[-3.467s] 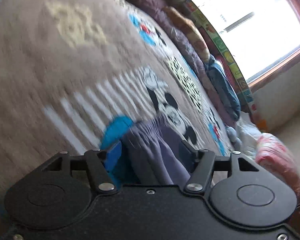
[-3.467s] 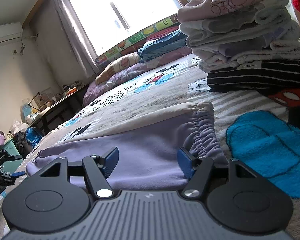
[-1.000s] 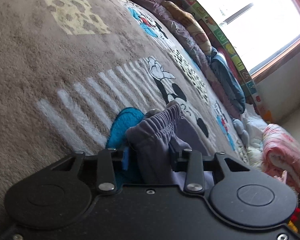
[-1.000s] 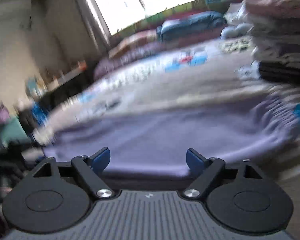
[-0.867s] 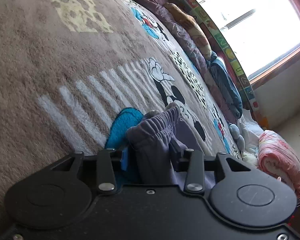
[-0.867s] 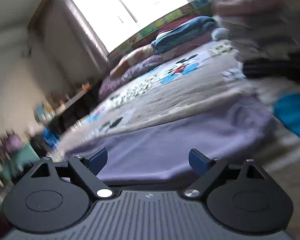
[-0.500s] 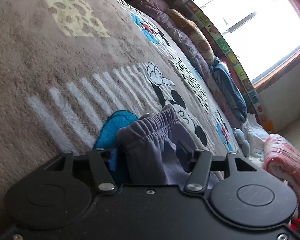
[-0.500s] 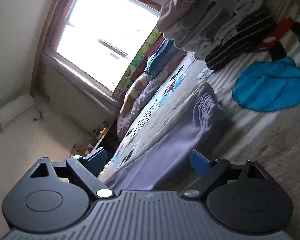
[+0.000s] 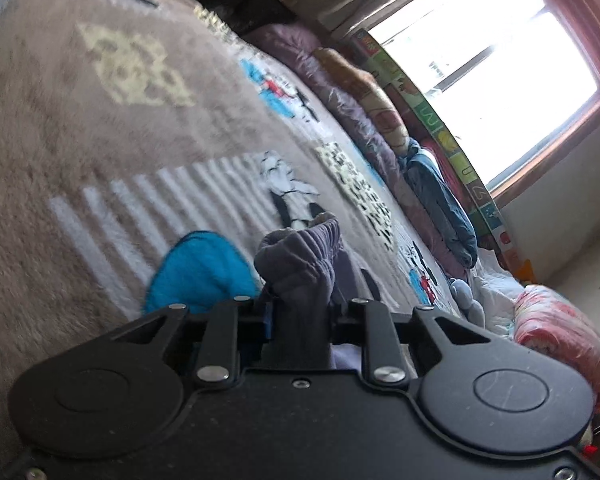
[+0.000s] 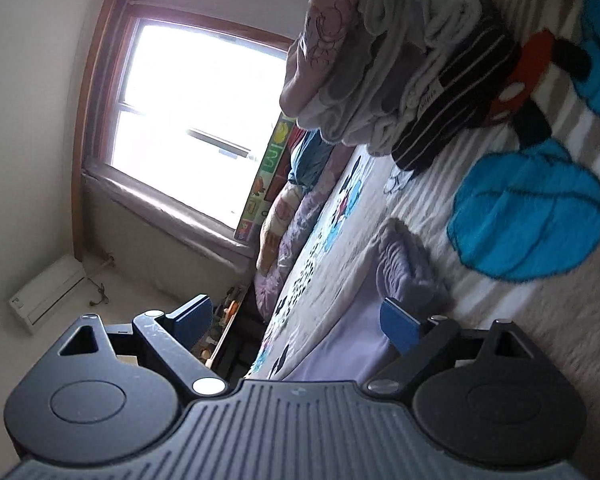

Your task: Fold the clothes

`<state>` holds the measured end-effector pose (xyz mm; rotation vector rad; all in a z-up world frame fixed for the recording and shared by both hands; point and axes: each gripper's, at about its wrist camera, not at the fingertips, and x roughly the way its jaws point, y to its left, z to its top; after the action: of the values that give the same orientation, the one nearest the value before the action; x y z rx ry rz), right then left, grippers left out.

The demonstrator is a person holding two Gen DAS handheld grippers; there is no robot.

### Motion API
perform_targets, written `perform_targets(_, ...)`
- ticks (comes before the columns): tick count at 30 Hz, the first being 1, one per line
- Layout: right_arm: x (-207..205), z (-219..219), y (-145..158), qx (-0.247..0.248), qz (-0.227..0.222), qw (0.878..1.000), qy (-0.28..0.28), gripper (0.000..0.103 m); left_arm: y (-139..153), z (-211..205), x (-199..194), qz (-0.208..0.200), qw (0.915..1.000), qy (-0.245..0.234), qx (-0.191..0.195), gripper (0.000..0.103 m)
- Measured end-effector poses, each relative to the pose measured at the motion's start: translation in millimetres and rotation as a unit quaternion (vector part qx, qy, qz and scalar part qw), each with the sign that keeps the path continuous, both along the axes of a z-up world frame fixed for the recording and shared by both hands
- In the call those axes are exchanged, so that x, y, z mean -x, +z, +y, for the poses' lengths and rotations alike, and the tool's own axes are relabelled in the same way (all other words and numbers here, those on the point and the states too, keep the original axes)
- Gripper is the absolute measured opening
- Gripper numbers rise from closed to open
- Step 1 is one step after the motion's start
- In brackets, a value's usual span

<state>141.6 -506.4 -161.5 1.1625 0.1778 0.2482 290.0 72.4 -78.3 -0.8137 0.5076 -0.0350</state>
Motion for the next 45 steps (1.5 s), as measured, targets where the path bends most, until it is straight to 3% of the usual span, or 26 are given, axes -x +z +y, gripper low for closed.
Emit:
perform_targets(7,3.8,-10.0,7.0,-0.007,-0.008,1.000,-0.008,0.093,47.6,-61.4,13.2,-0.035,0.9951,-0.021,-0.090,0.021)
perform_targets(12,3.4,-16.9,8.8,-0.020,-0.008,1.000,0.000,0.093,64.7,-123.3,23.5,-0.065,0.9833,-0.061,-0.159,0.021)
perform_targets(19,0.8,-19.6,0.7,-0.047,0.002,0.999,0.006,0.094,79.9,-212.1,38.1,-0.103,0.9549,-0.119,-0.252,0.021)
perform_targets(32,0.2,-29.7,1.2,-0.056,-0.005,0.998,-0.005,0.097,57.7,-343.1,66.7,-0.144,0.8933,-0.197,-0.377,0.020)
perform_targets(36,0.1,-33.2,5.1,-0.050,-0.013,0.999,-0.006,0.097,43.8,-374.3,76.8,-0.159,0.8686,-0.217,-0.416,0.020)
perform_targets(45,-0.7,-40.5,11.1,-0.044,-0.030,0.999,-0.002,0.098,2.0,-441.3,105.3,-0.208,0.7675,-0.257,-0.549,0.020)
